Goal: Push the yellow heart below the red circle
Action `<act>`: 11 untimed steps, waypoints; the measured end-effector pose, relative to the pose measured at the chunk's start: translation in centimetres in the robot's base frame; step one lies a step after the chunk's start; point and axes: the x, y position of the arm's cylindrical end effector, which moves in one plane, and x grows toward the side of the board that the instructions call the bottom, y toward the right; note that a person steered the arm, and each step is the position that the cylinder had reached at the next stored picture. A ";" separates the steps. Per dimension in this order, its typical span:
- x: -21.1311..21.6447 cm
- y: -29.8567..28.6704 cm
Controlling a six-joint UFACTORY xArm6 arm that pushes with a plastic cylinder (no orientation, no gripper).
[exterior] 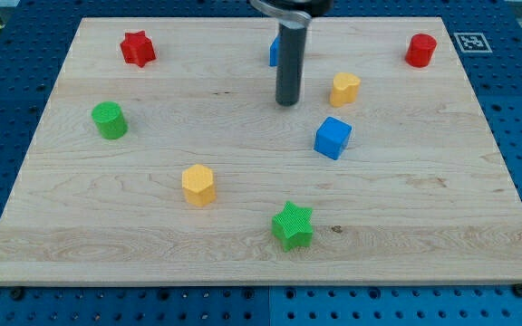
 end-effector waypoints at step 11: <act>2.5 20.4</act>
